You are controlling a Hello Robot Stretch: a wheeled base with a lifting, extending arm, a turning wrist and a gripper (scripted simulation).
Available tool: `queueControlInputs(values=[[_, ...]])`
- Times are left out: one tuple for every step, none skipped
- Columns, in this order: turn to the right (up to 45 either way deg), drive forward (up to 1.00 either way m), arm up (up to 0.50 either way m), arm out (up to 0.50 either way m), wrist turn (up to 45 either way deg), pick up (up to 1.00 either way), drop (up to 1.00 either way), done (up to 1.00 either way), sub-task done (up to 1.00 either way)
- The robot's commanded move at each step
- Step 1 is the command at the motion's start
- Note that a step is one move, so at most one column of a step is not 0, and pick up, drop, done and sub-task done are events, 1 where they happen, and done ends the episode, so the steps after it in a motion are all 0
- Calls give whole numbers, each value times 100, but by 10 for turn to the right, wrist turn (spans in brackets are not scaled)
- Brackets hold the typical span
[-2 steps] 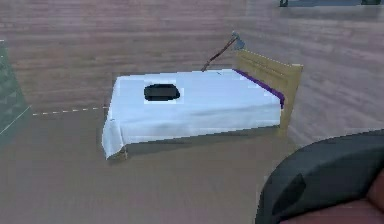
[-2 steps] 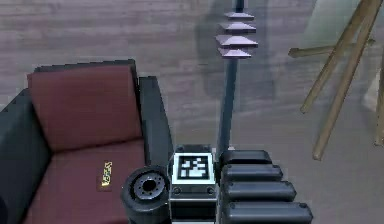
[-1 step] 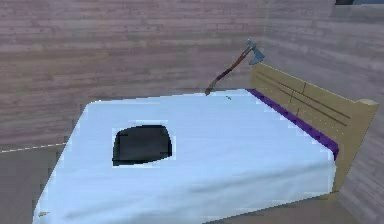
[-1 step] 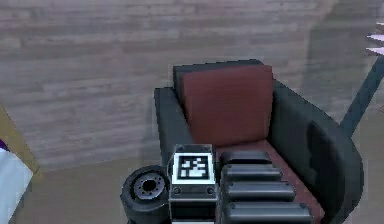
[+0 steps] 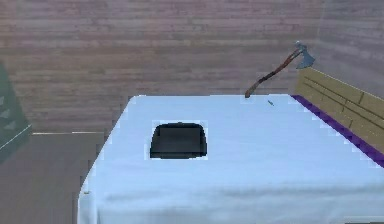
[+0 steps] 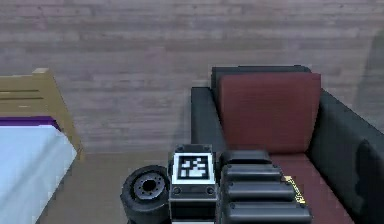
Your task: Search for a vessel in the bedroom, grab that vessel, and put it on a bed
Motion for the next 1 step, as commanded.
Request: queueControlInputs(values=[[0,20,0,0,0,0,0,0,0]])
